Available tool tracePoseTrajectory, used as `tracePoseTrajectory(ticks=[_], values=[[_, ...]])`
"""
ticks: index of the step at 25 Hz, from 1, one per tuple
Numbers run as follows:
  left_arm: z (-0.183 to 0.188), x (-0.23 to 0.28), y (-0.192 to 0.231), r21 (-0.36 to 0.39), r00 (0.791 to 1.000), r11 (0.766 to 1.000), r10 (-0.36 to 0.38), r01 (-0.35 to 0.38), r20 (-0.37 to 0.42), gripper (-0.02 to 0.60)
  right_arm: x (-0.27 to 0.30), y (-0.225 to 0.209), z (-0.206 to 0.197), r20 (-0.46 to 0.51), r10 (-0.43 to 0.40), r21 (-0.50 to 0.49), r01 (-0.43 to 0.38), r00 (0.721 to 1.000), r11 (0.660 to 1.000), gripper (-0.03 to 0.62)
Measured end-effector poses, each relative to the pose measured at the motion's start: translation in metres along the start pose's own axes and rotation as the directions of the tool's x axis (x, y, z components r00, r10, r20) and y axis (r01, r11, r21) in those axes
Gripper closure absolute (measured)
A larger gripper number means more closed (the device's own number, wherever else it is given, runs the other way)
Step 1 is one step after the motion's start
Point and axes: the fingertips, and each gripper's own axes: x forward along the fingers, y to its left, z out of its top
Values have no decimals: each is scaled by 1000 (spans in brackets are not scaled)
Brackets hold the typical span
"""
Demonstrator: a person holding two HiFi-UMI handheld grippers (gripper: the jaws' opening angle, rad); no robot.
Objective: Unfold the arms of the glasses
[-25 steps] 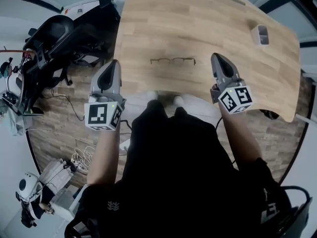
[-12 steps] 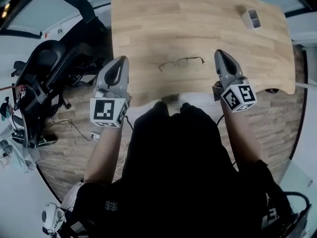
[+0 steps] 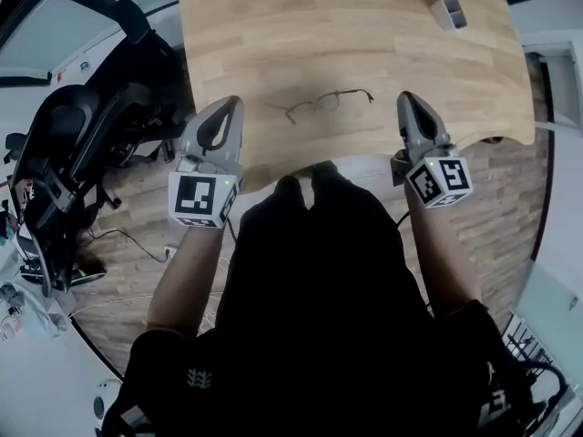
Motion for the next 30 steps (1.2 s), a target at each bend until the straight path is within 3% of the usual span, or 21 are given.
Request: tracePoseTrajectory(ticks=[4, 13, 19, 30], values=[[-4, 4, -8, -11, 999, 999, -35, 36, 22, 575, 5, -7, -16, -17, -26, 2, 26, 1000, 1000, 592], [-35, 33, -29, -24, 999, 999, -45, 45, -16, 574, 22, -14, -59, -81, 89, 37, -86, 993, 996, 565], [-49, 49, -43, -31, 997, 998, -64, 62, -50, 575, 31, -8, -92, -160, 156, 42, -151, 975, 988, 423], [-74, 58, -55, -34, 994, 998, -60, 57, -92, 574, 39, -5, -117, -193, 203, 66, -193, 960, 979, 421]])
